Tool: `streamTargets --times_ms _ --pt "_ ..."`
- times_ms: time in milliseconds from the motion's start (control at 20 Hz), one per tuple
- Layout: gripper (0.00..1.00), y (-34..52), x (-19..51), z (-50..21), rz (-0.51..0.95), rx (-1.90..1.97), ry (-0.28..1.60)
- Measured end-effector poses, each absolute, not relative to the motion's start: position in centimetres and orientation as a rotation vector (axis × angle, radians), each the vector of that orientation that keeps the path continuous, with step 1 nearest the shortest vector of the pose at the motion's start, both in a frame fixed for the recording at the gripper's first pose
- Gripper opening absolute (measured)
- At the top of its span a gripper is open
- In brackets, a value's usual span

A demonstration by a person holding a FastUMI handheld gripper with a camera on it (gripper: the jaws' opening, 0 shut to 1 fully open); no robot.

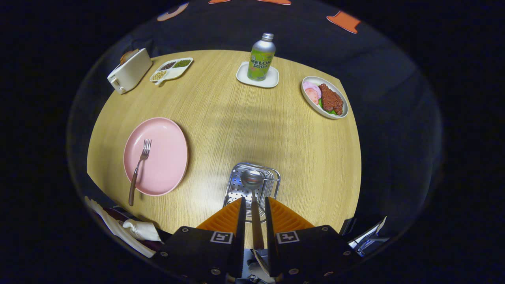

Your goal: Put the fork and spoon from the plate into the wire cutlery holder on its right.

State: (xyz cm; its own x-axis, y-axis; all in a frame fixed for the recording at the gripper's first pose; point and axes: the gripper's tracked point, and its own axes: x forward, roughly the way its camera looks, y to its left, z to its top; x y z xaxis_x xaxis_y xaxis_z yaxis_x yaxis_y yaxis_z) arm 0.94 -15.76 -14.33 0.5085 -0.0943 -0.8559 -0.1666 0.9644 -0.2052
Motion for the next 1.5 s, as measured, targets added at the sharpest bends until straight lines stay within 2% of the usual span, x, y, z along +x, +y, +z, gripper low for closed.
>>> streamTargets --times_ms 50,100,150,300,350,400,450,550,800,1150,1500 --pt "0.33 -15.4 1.2 -13.8 0.041 -0.265 1.006" --pt "0.37 -15.1 1.3 -13.2 0.037 -0.258 0.974" --pt "0.47 -14.6 1.4 -12.7 0.038 -0.252 0.946" --pt "0.67 -12.6 1.5 -11.7 0.044 -0.223 0.863" --pt "0.77 -11.7 1.7 -11.3 0.047 -0.207 0.825" --pt "0.81 -11.0 2.0 -11.1 0.044 -0.192 0.791" --pt "0.9 -10.0 2.1 -10.9 0.042 -0.175 0.759" --pt "0.99 -7.9 2.3 -11.1 0.052 -0.134 0.71" --pt "0.99 -3.3 2.8 -13.1 0.058 -0.092 0.619" --pt "0.99 2.7 2.3 -16.5 0.11 -0.037 0.605" --pt "0.99 5.1 2.0 -18.9 0.118 -0.061 0.608"
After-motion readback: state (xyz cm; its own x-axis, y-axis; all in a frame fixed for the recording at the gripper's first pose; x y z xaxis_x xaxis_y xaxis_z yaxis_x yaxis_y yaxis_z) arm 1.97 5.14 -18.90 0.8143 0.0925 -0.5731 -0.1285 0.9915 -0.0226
